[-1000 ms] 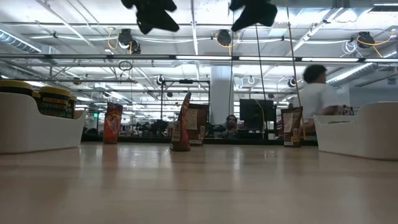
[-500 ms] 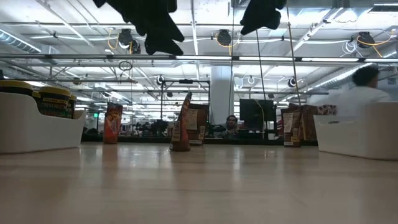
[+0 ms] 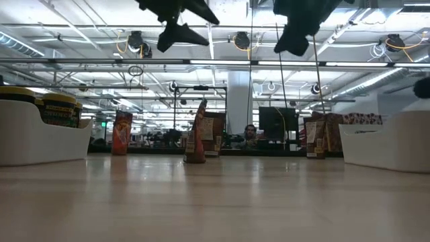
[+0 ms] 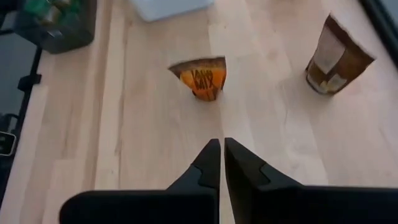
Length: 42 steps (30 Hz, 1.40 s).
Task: Sort spices by type
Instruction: Put the bottom orange seasoning bag into the right white bin
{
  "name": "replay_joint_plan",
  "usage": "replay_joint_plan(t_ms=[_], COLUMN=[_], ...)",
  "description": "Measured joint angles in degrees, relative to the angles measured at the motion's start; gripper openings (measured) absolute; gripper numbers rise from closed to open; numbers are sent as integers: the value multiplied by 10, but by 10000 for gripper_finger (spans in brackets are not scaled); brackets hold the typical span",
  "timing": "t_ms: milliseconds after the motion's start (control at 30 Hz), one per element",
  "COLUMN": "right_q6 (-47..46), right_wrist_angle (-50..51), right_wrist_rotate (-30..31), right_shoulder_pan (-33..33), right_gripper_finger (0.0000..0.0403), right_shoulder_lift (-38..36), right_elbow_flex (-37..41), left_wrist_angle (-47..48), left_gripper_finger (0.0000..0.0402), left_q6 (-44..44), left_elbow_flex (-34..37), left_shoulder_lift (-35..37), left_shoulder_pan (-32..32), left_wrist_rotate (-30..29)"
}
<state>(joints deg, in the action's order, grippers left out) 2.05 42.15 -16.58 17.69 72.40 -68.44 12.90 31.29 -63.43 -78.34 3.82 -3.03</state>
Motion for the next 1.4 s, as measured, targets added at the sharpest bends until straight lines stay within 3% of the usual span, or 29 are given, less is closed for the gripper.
replay_joint_plan(t_ms=[267,467,900,1400], right_q6=[30,65,66,51], right_wrist_angle=[10,14,48,47], right_wrist_rotate=[0,-1,-3,-4], right_shoulder_pan=[6,26,36,36], right_gripper_finger=[1,1,0,0], right_shoulder_lift=[-4,-16,-19,-18], right_elbow_flex=[9,9,9,9], left_wrist_angle=[192,308,407,403], left_gripper_finger=[242,242,242,242], left_q6=[159,221,276,280], left_elbow_flex=[-126,-215,-249,-249], left_shoulder_lift=[-78,-141,-233,-275], left_shoulder_pan=[-47,-62,-65,-65], left_wrist_rotate=[-131,-187,-187,-167])
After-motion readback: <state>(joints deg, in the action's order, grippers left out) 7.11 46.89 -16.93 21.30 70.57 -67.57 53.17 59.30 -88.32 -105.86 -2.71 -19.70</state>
